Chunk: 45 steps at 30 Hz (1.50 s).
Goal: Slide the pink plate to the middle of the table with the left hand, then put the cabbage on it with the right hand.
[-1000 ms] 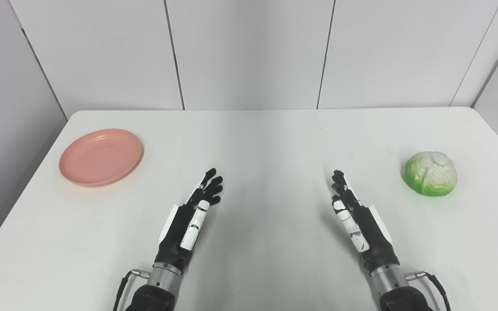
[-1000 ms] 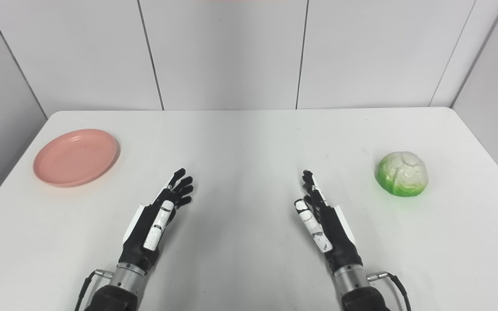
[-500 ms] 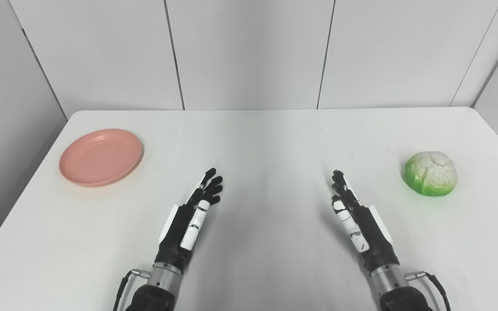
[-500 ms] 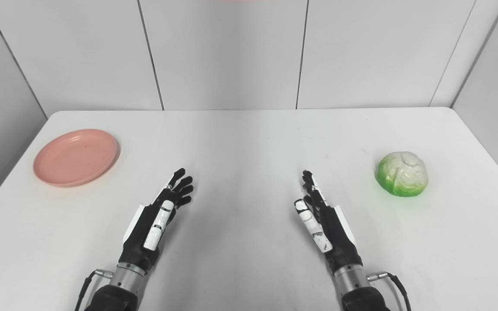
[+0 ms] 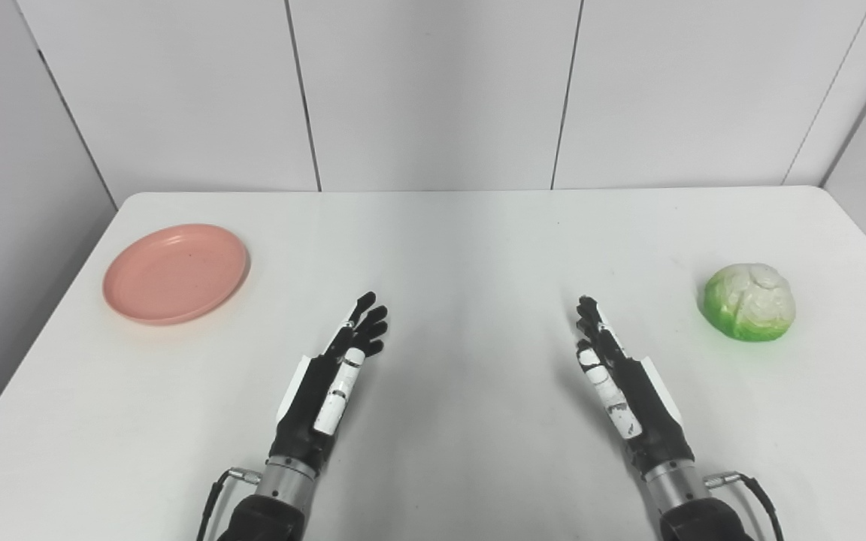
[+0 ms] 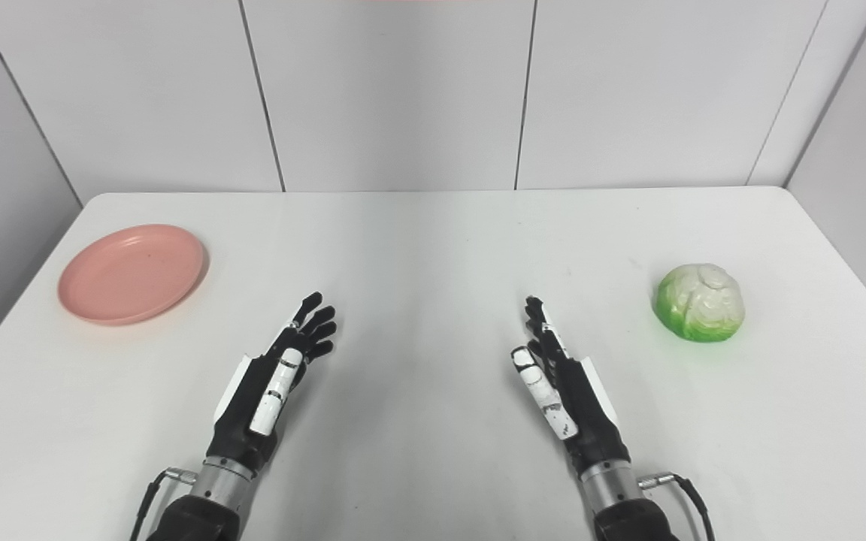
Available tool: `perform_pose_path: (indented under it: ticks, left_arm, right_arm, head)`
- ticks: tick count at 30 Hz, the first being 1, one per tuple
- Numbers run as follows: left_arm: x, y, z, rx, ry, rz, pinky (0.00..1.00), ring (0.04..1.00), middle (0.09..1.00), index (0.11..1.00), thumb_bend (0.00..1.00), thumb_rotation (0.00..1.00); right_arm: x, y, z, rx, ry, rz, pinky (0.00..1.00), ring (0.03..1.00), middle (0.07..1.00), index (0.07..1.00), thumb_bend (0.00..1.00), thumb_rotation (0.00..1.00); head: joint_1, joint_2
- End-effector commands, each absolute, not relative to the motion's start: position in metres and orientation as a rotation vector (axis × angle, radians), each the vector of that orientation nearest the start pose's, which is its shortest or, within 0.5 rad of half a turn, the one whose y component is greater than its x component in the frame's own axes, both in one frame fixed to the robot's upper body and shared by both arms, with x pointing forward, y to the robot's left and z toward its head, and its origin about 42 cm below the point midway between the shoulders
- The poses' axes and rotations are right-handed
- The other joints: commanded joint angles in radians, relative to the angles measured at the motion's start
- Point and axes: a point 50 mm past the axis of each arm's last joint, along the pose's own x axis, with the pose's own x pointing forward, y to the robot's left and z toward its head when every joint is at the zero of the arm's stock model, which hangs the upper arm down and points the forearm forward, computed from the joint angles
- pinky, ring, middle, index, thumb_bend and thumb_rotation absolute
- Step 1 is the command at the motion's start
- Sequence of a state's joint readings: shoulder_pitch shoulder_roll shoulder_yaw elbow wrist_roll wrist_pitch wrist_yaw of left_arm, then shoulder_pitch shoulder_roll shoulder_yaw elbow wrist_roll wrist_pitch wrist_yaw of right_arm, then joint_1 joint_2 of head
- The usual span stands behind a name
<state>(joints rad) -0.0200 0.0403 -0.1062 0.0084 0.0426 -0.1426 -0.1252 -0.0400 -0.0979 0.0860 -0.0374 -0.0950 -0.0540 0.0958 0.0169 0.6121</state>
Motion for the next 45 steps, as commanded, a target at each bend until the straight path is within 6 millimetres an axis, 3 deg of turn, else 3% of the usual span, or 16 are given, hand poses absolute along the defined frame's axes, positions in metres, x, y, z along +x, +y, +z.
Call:
perform_pose_path:
  ticks: [1, 7, 13, 19, 31, 45]
  left_arm:
    - [0.284, 0.186, 0.086, 0.086, -0.071, -0.237, 0.88, 0.91, 0.928, 0.934, 0.45, 1.0]
    - [0.286, 0.184, 0.083, 0.102, -0.064, -0.25, 0.9, 0.921, 0.935, 0.939, 0.46, 1.0]
    - [0.29, 0.173, 0.074, 0.114, -0.064, -0.251, 0.9, 0.928, 0.938, 0.932, 0.45, 1.0]
    - [0.293, 0.16, 0.065, 0.108, -0.051, -0.25, 0.9, 0.939, 0.951, 0.945, 0.48, 1.0]
    - [0.296, 0.154, 0.056, 0.099, -0.05, -0.254, 0.9, 0.933, 0.954, 0.947, 0.5, 1.0]
    - [0.293, 0.154, 0.074, 0.048, -0.011, -0.277, 0.95, 0.972, 0.993, 0.98, 0.45, 1.0]
  right_arm:
    - [0.297, -0.208, 0.119, -0.184, -0.142, 0.189, 0.96, 0.981, 0.989, 0.985, 0.39, 1.0]
    - [0.298, -0.212, 0.119, -0.201, -0.146, 0.19, 0.95, 0.986, 0.994, 0.989, 0.37, 1.0]
    - [0.299, -0.223, 0.117, -0.236, -0.16, 0.19, 0.96, 0.989, 0.994, 0.992, 0.34, 1.0]
    - [0.3, -0.231, 0.118, -0.252, -0.171, 0.202, 1.0, 0.998, 1.0, 1.0, 0.31, 1.0]
    - [0.298, -0.231, 0.119, -0.238, -0.18, 0.2, 1.0, 1.0, 1.0, 1.0, 0.22, 1.0]
    - [0.295, -0.227, 0.125, -0.228, -0.184, 0.203, 1.0, 1.0, 1.0, 1.0, 0.16, 1.0]
  head:
    - [0.005, -0.003]
    - [0.063, -0.019]
    - [0.192, -0.06]
    - [0.266, -0.098]
    - [0.3, -0.13]
    - [0.332, -0.136]
